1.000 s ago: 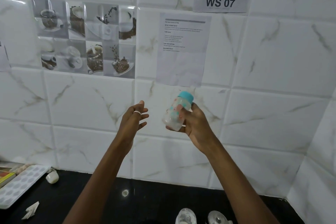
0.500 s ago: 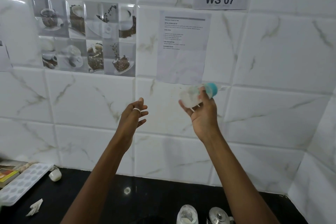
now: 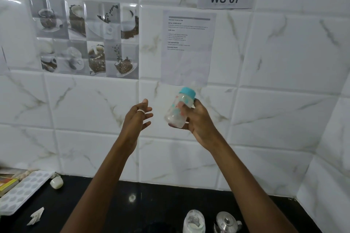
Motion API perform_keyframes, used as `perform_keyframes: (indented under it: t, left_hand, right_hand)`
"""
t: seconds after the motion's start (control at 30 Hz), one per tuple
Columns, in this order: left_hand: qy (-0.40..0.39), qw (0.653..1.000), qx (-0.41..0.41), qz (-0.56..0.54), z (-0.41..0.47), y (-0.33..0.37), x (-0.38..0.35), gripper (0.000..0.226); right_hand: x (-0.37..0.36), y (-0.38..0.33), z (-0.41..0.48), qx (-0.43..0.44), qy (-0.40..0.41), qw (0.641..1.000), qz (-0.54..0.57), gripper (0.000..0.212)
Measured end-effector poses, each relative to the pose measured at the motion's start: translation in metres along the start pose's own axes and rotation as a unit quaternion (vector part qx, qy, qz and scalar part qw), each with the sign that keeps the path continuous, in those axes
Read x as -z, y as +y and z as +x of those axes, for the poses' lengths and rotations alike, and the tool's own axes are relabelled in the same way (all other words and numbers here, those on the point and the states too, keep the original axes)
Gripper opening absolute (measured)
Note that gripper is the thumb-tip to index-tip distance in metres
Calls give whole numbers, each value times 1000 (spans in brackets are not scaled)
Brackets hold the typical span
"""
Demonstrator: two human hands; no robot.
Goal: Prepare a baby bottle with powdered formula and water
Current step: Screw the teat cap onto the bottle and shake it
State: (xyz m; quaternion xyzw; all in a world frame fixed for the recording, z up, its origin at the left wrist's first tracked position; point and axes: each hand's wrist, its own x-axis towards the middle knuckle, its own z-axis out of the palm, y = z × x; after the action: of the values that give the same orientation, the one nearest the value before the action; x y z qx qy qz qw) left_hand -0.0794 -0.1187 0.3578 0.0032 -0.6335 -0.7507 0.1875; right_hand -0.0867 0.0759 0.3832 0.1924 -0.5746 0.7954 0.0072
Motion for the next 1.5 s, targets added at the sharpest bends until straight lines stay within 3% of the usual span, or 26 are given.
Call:
perform_keyframes:
  t: [0.17,0.33,0.47,0.53,0.6,0.67,0.8,0.87,0.97,1.0,1.13,1.2,1.3,1.43,1.5]
  left_hand:
    - [-1,1000,-9,1,-1,4,1,39]
    - [-1,1000,-9,1,-1,9,-1,38]
    - [-8,1000,-23,10,-3,12,-1,39]
    - [-6,1000,-25,11,-3,15,-1,42]
    - [-4,1000,-20,8,-4,15,-3,43]
    - [-8,1000,-15,10,-4,13,-6,42]
    - [-13,1000,-17,21,-7,12,-6,43]
    - [-11,1000,-18,21,-6,14,-5,43]
    - [-10,1000,-13,19,-5,14,-7,42]
    - [-12,1000,-14,21,-6,15,-8,42]
    - [-15,999,-21,23,-7,14,-6,40]
    - [-13,999,-18,23,-6,13,-5,40]
    - [-12,1000,-12,22,-5,11,-6,41]
    - [-16,999,-13,29,-3,7,-5,40]
    - [-14,999,-14,29,-2,7,-4,41]
  right_hand:
    - [11,-12,16,64,103,972,202,46]
    - [3,7,1,9,29,999,-12,43]
    - [15,0,7,59,116,979,155,45]
    - [16,1,8,66,127,981,134,44]
    - [12,7,0,32,72,996,28,44]
    - [14,11,-3,19,36,999,-9,43]
    - [24,-3,9,56,102,977,181,46]
    - [22,-1,8,48,102,980,162,44]
    - [15,13,-3,-22,12,1000,4,43]
    - [16,15,-4,-23,8,1000,-1,45]
    - [22,9,6,40,109,979,167,45]
    - [19,12,5,34,105,984,137,46]
    - [17,23,-5,-22,30,999,25,39]
    - [24,16,6,39,122,977,170,46]
    - [22,18,7,46,133,976,168,49]
